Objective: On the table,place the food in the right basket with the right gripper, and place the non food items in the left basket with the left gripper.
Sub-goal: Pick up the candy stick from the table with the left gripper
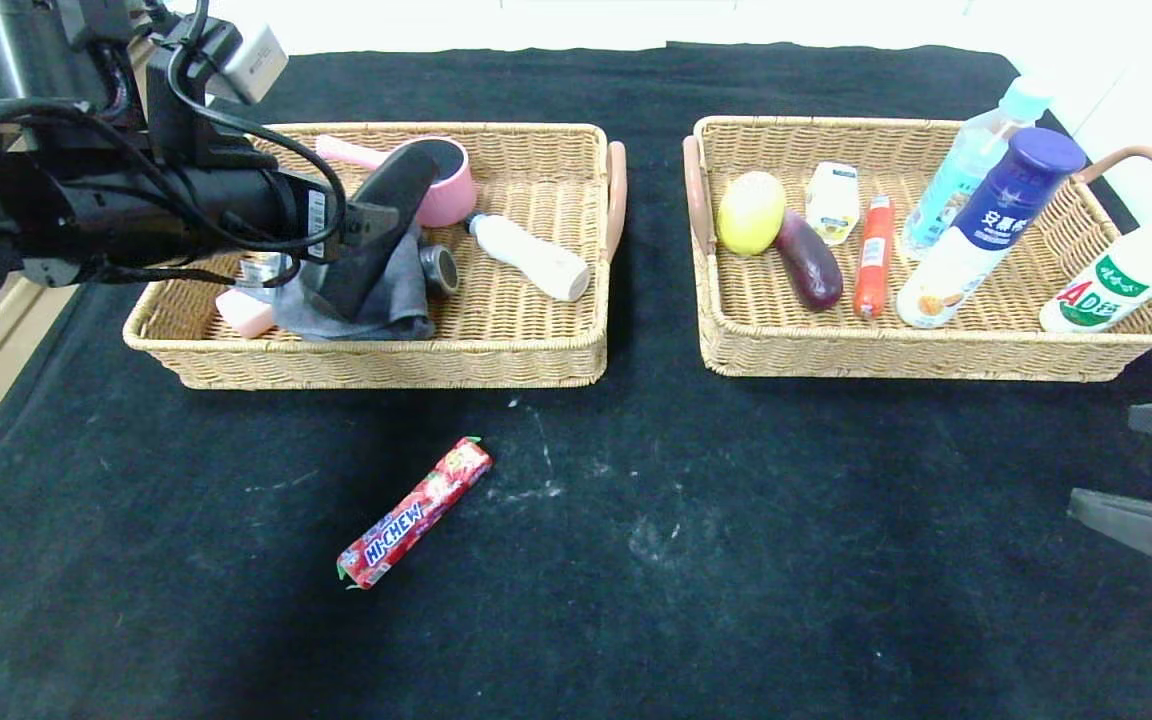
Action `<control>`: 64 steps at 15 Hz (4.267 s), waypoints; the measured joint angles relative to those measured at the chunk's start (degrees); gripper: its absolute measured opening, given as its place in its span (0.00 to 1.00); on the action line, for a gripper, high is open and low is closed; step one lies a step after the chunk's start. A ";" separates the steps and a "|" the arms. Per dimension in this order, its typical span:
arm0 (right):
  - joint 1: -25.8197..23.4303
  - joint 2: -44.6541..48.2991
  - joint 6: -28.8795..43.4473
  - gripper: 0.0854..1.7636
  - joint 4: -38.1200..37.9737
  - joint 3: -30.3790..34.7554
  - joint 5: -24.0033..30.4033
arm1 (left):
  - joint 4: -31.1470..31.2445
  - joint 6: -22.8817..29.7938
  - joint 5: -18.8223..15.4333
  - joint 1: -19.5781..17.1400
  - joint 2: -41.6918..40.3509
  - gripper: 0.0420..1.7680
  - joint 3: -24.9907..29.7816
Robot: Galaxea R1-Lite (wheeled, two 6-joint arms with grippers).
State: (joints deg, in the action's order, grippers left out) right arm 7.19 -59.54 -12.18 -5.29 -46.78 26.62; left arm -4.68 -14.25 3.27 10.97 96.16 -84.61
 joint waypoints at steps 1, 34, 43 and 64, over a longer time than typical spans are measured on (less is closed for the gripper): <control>-0.02 0.04 -0.02 0.97 -0.02 0.02 0.02 | 0.85 0.04 -0.02 0.43 -0.60 0.91 0.00; 0.35 0.37 -0.05 0.97 -0.05 0.11 0.00 | 42.52 -3.46 3.58 16.79 -5.40 0.97 6.06; 0.35 0.39 -0.02 0.97 -0.02 0.11 0.00 | 42.14 -2.97 6.75 18.32 -0.63 0.97 6.69; 0.35 0.39 -0.05 0.97 -0.02 0.11 0.02 | 40.59 -2.32 9.40 19.21 1.69 0.49 7.17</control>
State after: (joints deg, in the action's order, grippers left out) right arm 7.55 -59.15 -12.23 -5.32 -46.67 26.65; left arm 35.91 -16.57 12.67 30.18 97.85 -77.45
